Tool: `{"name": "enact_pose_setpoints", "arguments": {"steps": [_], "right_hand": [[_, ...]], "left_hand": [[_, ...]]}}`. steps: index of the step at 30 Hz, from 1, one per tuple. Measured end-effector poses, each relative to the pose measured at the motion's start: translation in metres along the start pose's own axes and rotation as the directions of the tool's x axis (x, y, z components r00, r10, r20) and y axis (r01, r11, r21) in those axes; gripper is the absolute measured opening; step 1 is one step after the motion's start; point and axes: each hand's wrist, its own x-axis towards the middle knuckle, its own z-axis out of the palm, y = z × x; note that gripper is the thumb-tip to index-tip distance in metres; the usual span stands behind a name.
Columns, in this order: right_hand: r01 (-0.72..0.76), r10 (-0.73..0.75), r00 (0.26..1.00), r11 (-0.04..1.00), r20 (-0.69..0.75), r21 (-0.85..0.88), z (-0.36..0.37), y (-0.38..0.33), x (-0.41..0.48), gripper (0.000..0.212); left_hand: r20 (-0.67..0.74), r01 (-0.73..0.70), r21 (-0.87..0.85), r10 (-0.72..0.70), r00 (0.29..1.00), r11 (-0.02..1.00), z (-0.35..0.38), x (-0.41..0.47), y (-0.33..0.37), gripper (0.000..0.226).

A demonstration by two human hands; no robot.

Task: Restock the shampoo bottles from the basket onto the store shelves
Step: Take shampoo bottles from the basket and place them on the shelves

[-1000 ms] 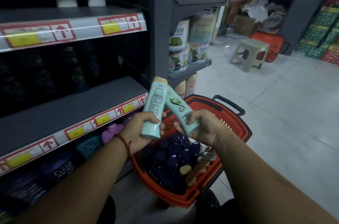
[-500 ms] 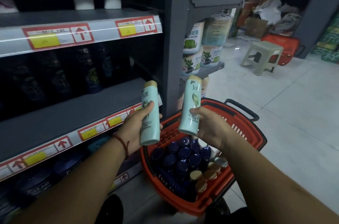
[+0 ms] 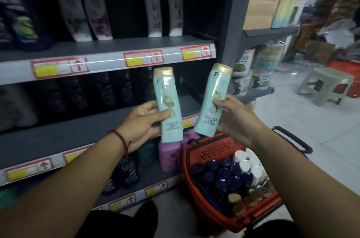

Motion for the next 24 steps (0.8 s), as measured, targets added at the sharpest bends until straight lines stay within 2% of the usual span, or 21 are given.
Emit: {"name": "enact_pose_setpoints", "arguments": {"steps": [3,7,9,14,16,18,21,24], "right_hand": [[0.044,-0.035,0.994,0.995,0.101,-0.094,0.055,-0.024,0.002,0.034],[0.147,-0.095,0.973,0.958,0.208,-0.248,0.134,-0.047,0.009,0.032],[0.191,-0.118,0.957,0.944,0.265,-0.268,0.175,-0.056,0.012,0.033],[0.277,-0.141,0.896,0.918,0.421,-0.283,0.283,-0.061,0.015,0.025],[0.314,-0.162,0.876,0.907,0.454,-0.282,0.325,-0.058,0.014,0.025],[0.332,-0.176,0.864,0.904,0.472,-0.271,0.363,-0.056,0.013,0.025],[0.347,-0.189,0.849,0.904,0.494,-0.25,0.414,-0.052,0.013,0.025],[0.364,-0.184,0.829,0.894,0.527,-0.26,0.459,-0.05,0.019,0.027]], "left_hand": [[-0.056,-0.061,0.023,0.063,0.996,0.998,-0.022,-0.03,0.043,0.051],[-0.135,-0.152,0.12,0.168,0.977,0.981,-0.066,-0.074,0.1,0.043],[-0.194,-0.191,0.172,0.224,0.955,0.966,-0.092,-0.1,0.126,0.04],[-0.35,-0.24,0.327,0.353,0.868,0.914,-0.166,-0.175,0.187,0.04],[-0.398,-0.244,0.39,0.402,0.825,0.888,-0.195,-0.204,0.209,0.047],[-0.444,-0.256,0.422,0.445,0.778,0.87,-0.224,-0.227,0.229,0.045],[-0.497,-0.27,0.454,0.493,0.714,0.849,-0.261,-0.252,0.255,0.038],[-0.495,-0.282,0.49,0.53,0.688,0.824,-0.296,-0.26,0.276,0.037]]}}
